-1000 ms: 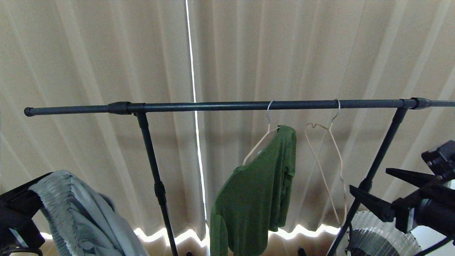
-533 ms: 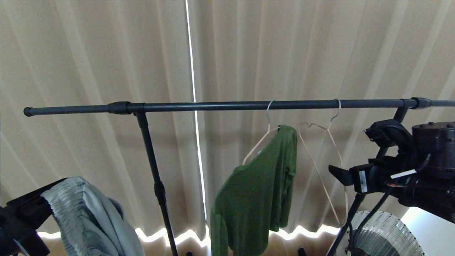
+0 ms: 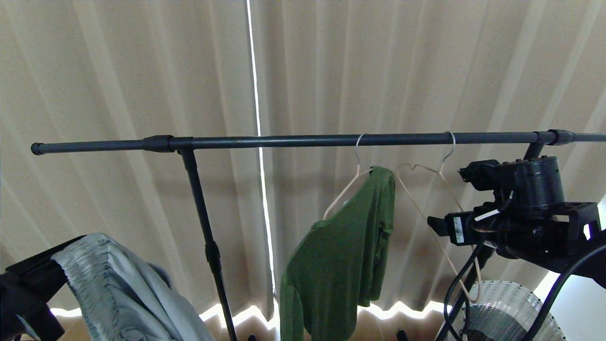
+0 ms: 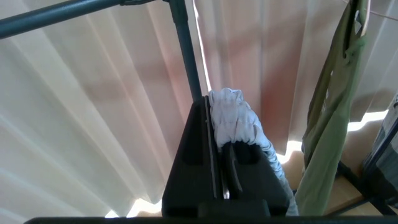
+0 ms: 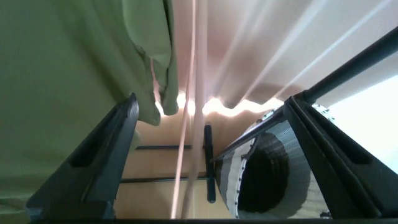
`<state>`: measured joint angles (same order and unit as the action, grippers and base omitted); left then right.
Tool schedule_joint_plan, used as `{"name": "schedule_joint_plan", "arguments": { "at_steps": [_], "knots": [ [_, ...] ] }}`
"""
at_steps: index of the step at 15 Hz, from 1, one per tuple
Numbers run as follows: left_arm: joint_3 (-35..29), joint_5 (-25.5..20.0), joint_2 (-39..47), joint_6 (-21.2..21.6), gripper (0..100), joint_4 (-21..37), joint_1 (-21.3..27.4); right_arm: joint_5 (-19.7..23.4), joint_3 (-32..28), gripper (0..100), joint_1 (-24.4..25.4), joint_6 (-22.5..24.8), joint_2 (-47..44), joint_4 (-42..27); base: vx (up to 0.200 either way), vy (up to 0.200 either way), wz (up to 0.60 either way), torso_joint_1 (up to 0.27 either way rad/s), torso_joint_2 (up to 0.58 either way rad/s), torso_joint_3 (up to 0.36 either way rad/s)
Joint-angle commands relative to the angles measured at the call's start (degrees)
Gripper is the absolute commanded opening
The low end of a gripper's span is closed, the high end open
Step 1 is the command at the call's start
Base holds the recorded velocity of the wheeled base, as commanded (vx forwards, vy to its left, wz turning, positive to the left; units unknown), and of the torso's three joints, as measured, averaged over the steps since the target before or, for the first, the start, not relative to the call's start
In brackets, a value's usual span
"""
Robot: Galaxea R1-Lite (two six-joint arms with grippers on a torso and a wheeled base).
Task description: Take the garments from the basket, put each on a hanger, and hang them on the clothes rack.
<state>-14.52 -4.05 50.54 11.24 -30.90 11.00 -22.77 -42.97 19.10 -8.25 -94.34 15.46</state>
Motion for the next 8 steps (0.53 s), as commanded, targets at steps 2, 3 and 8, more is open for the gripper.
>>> {"name": "schedule_joint_plan", "arguments": {
  "at_steps": [2, 3, 8],
  "knots": [
    [0.1, 0.0, 0.0, 0.0, 0, 0.0, 0.0, 0.0, -0.1, 100, 0.1, -0.1, -1.5, 0.1, 0.0, 0.0, 0.0, 0.0, 0.0, 0.0],
    [0.1, 0.0, 0.0, 0.1, 0, 0.0, 0.0, 0.0, 0.0, 100, 0.1, -0.1, -1.5, 0.1, 0.0, 0.0, 0.0, 0.0, 0.0, 0.0],
    [0.1, 0.0, -0.2, 0.1, 0, 0.0, -0.1, -0.1, 0.0, 0, 0.1, -0.1, -1.1, 0.2, 0.0, 0.0, 0.0, 0.0, 0.0, 0.0]
  ]
}}
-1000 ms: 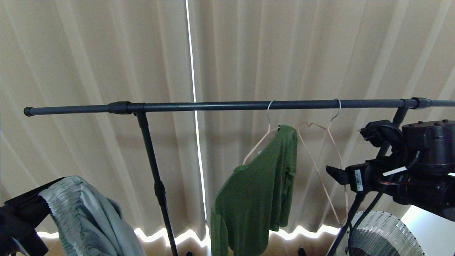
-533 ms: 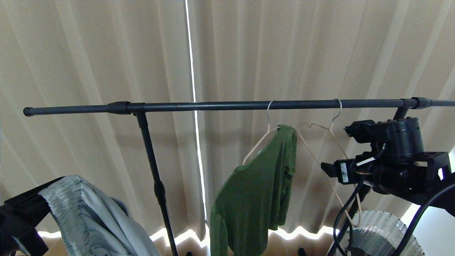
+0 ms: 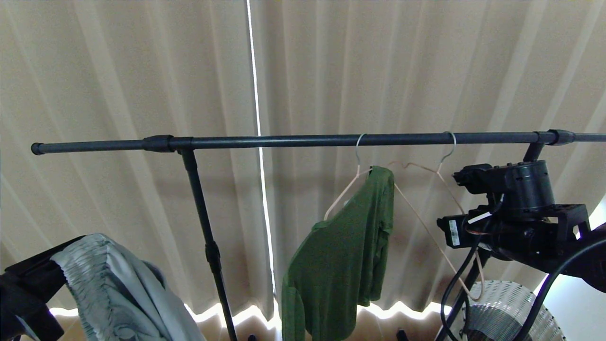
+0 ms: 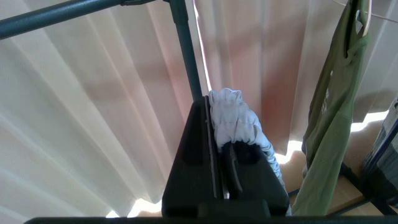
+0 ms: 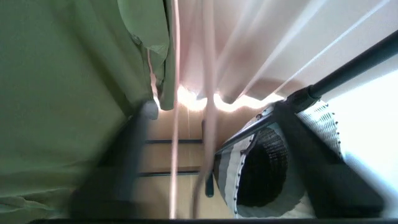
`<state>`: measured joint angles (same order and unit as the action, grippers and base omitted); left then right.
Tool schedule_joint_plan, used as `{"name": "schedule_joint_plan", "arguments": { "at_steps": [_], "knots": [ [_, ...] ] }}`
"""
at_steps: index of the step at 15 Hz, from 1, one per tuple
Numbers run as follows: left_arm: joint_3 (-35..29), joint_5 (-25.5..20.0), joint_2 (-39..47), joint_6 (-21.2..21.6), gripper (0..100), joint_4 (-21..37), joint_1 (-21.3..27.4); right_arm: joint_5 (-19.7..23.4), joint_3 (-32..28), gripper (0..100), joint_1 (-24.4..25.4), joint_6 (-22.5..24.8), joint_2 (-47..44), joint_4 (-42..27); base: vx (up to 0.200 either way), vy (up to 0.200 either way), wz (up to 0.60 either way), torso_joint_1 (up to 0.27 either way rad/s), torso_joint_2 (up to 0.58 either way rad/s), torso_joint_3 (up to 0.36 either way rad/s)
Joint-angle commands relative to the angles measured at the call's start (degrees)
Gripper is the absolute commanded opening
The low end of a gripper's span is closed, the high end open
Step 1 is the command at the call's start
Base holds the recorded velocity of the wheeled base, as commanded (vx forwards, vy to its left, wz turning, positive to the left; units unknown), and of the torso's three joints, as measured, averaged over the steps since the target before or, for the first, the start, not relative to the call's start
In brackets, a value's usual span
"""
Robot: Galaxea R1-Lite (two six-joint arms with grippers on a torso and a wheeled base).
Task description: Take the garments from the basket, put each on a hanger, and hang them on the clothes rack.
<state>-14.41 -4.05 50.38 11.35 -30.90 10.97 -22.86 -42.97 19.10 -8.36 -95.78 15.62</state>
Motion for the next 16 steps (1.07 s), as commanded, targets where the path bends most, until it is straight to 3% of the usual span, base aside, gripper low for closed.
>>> {"name": "schedule_joint_plan", "arguments": {
  "at_steps": [1, 16],
  "knots": [
    [0.0, 0.0, -0.1, 0.1, 0, 0.0, -0.1, 0.0, 0.1, 0, 0.0, 0.0, 0.4, 0.0, 0.0, 0.0, 0.0, 0.0, 0.0, 0.0],
    [0.1, 0.0, -0.1, 0.2, 0, 0.0, -0.1, 0.2, 1.2, 0, 0.1, 0.2, 7.4, 0.3, 0.0, 0.0, 0.0, 0.0, 0.0, 0.0]
  ]
}}
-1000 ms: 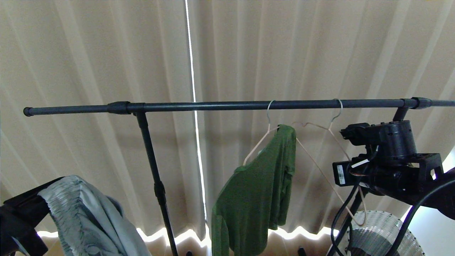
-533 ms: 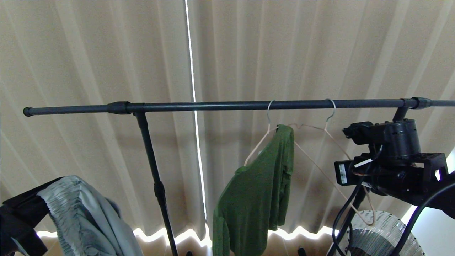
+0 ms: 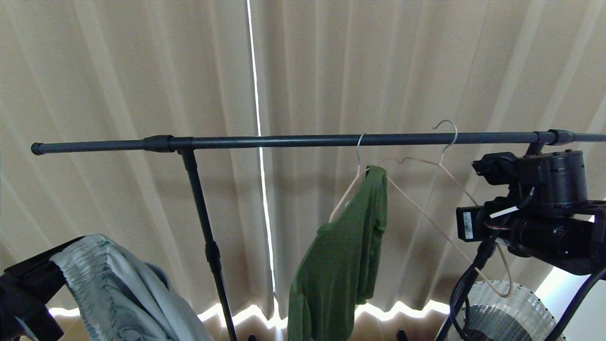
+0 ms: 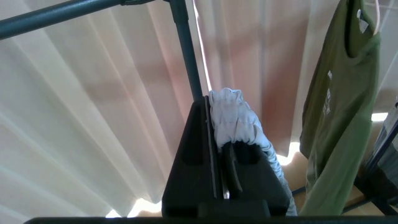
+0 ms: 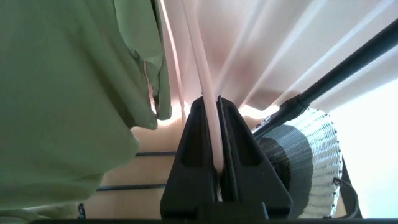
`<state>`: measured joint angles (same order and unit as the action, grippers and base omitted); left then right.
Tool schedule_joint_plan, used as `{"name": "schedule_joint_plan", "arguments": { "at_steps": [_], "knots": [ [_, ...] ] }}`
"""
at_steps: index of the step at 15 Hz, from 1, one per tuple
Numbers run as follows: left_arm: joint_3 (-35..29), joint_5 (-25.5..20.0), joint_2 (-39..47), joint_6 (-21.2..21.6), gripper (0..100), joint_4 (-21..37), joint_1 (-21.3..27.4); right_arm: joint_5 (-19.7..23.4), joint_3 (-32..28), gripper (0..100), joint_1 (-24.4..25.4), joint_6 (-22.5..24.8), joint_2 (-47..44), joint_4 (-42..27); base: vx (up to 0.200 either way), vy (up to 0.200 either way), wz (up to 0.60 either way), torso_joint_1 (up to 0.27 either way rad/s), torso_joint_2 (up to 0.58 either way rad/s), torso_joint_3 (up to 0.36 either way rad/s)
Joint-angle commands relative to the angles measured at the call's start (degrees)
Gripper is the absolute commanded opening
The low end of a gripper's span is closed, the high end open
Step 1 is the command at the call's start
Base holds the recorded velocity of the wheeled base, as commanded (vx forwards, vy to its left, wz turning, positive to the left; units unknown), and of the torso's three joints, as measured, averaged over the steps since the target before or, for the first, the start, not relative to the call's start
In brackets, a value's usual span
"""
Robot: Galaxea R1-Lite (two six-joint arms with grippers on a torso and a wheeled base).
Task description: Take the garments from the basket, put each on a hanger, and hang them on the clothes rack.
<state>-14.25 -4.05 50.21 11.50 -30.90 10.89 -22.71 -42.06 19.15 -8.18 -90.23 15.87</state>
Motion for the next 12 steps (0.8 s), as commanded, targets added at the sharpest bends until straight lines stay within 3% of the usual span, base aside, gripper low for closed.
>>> {"name": "schedule_joint_plan", "arguments": {
  "at_steps": [1, 12],
  "knots": [
    [0.0, 0.0, 0.1, 0.0, 0, 0.0, 0.0, 0.0, 0.7, 0, 0.2, 0.1, 2.4, 0.0, 0.0, 0.0, 0.0, 0.0, 0.0, 0.0],
    [0.0, 0.1, 0.2, 0.3, 0, 0.0, -0.1, 0.0, 5.4, 0, 0.4, 0.6, 9.1, 0.0, 0.0, 0.0, 0.0, 0.0, 0.0, 0.0]
  ]
}}
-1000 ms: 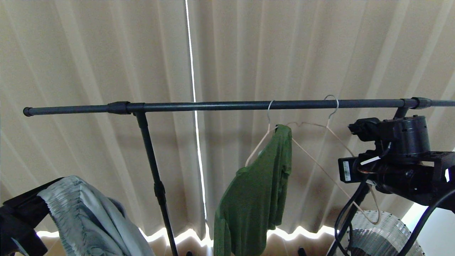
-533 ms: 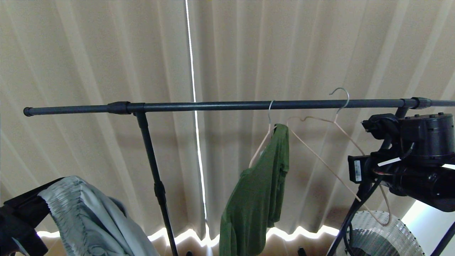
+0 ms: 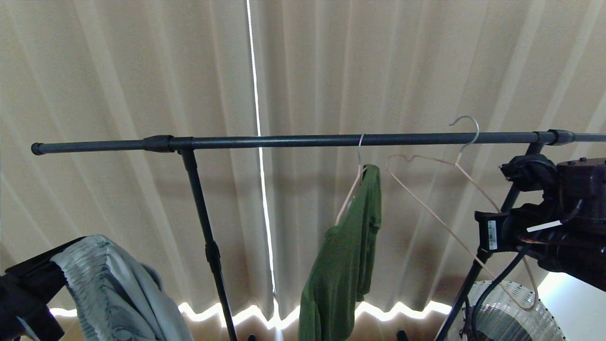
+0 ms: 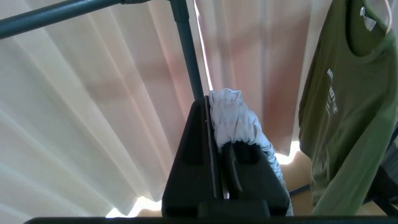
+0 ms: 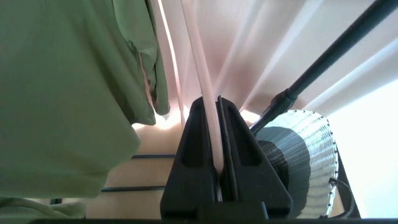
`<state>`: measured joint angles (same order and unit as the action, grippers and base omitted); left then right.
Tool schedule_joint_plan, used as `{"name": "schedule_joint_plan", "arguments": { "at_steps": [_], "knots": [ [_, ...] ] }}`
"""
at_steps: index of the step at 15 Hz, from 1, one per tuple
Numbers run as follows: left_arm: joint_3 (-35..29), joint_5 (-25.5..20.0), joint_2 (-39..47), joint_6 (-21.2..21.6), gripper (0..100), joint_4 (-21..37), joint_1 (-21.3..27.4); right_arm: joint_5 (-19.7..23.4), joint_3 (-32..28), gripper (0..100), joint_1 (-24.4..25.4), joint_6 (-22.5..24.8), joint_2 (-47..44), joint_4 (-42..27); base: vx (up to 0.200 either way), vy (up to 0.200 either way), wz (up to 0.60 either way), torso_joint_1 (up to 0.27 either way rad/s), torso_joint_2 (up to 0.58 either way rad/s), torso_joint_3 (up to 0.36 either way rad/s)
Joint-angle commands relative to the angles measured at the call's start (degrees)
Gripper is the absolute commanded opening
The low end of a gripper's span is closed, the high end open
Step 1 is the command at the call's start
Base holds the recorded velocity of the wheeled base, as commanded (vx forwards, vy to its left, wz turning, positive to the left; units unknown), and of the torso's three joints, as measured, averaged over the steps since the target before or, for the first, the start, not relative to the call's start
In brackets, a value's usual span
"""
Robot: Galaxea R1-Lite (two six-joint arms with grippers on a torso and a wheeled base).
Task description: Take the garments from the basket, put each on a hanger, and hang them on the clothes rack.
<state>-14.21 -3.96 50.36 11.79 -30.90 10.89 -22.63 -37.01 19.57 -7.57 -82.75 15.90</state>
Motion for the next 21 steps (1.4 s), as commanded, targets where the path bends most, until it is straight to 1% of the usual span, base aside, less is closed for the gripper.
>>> {"name": "schedule_joint_plan", "arguments": {
  "at_steps": [1, 3, 16, 21],
  "knots": [
    [0.0, 0.1, 0.1, 0.0, 0, 0.0, -0.1, 0.0, 0.6, 0, 0.0, 0.0, 2.2, 0.0, 0.0, 0.0, 0.0, 0.0, 0.0, 0.0],
    [-0.1, 0.1, 0.3, 0.8, 0, 0.0, -0.1, 0.0, 1.2, 0, 0.0, 0.0, 2.9, 0.0, 0.0, 0.0, 0.0, 0.0, 0.0, 0.0],
    [0.1, 0.3, 0.3, 1.1, 0, 0.0, -0.1, 0.1, 1.2, 0, 0.0, 0.0, 3.7, 0.0, -0.2, 0.0, 0.0, -0.001, 0.0, 0.002],
    [0.5, 0.3, 0.1, 1.2, 0, 0.0, -0.1, 0.0, 1.3, 0, 0.8, 0.0, 3.9, 0.0, -0.2, 0.0, 0.0, 0.003, 0.0, 0.002]
  ]
}}
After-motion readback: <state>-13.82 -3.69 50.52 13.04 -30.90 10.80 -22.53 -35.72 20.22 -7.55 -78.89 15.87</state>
